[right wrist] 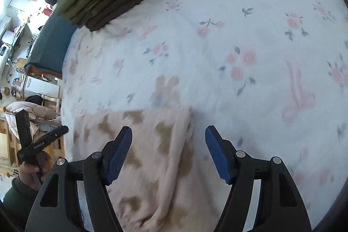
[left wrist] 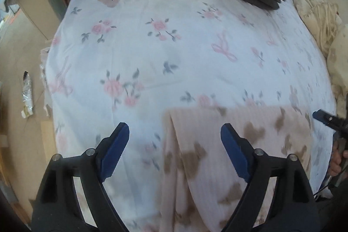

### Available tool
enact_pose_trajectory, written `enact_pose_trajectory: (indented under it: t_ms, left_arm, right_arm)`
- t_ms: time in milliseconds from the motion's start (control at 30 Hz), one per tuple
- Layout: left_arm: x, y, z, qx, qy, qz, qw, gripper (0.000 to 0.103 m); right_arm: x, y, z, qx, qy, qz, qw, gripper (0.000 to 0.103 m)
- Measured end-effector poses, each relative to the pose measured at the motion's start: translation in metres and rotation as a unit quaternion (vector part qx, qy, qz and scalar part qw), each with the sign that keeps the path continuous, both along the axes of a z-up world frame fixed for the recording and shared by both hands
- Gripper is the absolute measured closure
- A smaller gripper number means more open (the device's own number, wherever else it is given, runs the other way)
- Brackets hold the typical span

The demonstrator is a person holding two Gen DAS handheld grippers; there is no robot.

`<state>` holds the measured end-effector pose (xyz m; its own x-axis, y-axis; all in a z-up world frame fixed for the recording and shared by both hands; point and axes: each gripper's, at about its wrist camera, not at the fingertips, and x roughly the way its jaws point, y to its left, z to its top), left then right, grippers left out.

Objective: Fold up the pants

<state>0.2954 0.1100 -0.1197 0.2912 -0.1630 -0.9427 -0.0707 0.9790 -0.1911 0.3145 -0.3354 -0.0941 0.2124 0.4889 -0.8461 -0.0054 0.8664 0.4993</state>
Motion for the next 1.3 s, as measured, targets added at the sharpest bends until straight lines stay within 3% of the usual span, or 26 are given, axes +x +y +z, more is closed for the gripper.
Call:
enact_pose_trajectory:
  t_ms: [133,167,233,300,333,367,400,433,533,667,767,833,1067,1300]
  left_arm:
    - [0.006,-0.007,-0.008,-0.039,-0.001,-0.008,0.9992,0.025]
    - [0.004,-0.014,-0.009,-0.037,-0.001,-0.027,0.9989,0.027]
    - [0.008,-0.033,-0.014,0.002,0.000,-0.064,0.9980,0.035]
    - [0.011,-0.037,-0.020,0.011,0.007,-0.074,0.9972,0.048]
    - [0.013,-0.036,-0.022,0.009,0.011,-0.071,0.9974,0.062]
    - [0.014,-0.036,-0.023,0.004,0.012,-0.070,0.9975,0.086]
    - [0.014,-0.036,-0.022,-0.002,0.014,-0.078,0.9968,0.097]
    - [0.014,-0.038,-0.021,-0.010,0.017,-0.097,0.9951,0.098]
    - [0.014,-0.044,-0.004,0.001,-0.017,-0.122,0.9924,0.100]
    - [0.013,-0.042,0.038,0.006,-0.103,-0.107,0.9889,0.100]
    - [0.015,-0.046,0.058,0.018,-0.139,-0.133,0.9813,0.100]
    - [0.014,-0.045,0.058,0.027,-0.142,-0.146,0.9786,0.100]
    - [-0.015,-0.045,0.074,0.004,-0.159,-0.184,0.9700,0.099]
    - [-0.067,-0.059,0.087,0.053,-0.146,-0.259,0.9532,0.099]
  right_arm:
    - [0.008,-0.002,-0.026,0.015,0.026,0.001,1.000,0.034]
    - [0.010,-0.001,-0.030,0.017,0.026,0.005,1.000,0.034]
    - [0.007,0.007,-0.029,0.017,0.020,0.012,1.000,0.034]
    - [0.011,0.010,-0.028,0.022,0.017,0.012,1.000,0.034]
    - [0.012,0.011,-0.028,0.028,0.014,0.014,0.999,0.038]
    - [0.014,0.015,-0.030,0.026,0.015,0.021,0.999,0.043]
    - [0.014,0.017,-0.031,0.024,0.018,0.029,0.999,0.057]
    - [0.014,0.021,-0.033,0.024,0.022,0.042,0.999,0.076]
    - [0.014,0.025,-0.021,0.007,-0.001,0.067,0.998,0.096]
    - [0.017,0.017,0.020,0.003,-0.078,0.055,0.995,0.098]
    - [0.015,0.015,0.051,-0.014,-0.138,0.051,0.989,0.098]
    - [0.011,0.018,0.054,-0.017,-0.139,0.074,0.987,0.098]
    - [-0.027,0.010,0.074,-0.026,-0.163,0.116,0.979,0.098]
    - [-0.079,0.025,0.087,-0.070,-0.149,0.178,0.970,0.100]
